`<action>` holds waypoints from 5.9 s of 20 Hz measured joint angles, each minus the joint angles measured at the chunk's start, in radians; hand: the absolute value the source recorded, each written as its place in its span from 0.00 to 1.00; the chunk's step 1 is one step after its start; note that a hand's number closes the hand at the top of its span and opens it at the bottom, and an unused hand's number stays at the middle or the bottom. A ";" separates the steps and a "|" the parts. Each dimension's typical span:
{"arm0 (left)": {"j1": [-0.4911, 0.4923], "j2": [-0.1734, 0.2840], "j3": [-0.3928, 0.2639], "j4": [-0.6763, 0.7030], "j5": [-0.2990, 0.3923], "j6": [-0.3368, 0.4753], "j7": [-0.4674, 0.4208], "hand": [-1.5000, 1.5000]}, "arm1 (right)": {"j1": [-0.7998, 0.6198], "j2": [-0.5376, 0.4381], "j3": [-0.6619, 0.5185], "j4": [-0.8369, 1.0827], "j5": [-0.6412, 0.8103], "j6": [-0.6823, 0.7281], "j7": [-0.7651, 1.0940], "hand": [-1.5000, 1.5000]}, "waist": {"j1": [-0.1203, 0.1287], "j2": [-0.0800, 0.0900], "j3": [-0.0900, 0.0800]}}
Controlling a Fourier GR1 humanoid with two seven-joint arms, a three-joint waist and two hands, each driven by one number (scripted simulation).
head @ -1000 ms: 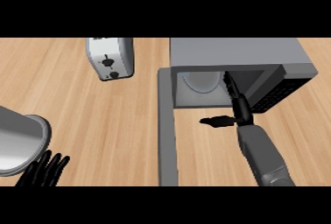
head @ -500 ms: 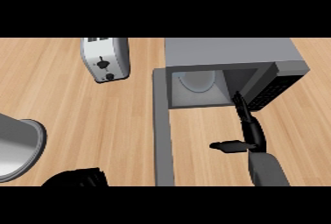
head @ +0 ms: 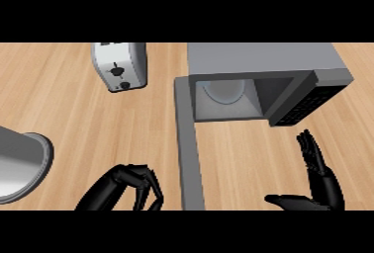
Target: Pick up the milk, place it into the microwave and close the microwave
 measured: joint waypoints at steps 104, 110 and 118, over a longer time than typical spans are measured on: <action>-1.036 -0.001 -0.573 1.057 1.095 0.904 -0.646 1.00 | -0.081 -0.591 -0.295 -0.510 -0.669 0.380 0.446 0.00 | -0.260 0.096 0.007; -1.046 -0.001 -0.589 1.064 1.117 0.899 -0.663 1.00 | -0.108 -0.605 -0.304 -0.446 -0.715 0.401 0.445 0.00 | -0.255 0.099 0.008; -1.057 -0.001 -0.606 1.073 1.143 0.901 -0.684 1.00 | -0.146 -0.637 -0.316 -0.369 -0.763 0.432 0.447 0.00 | -0.253 0.101 0.009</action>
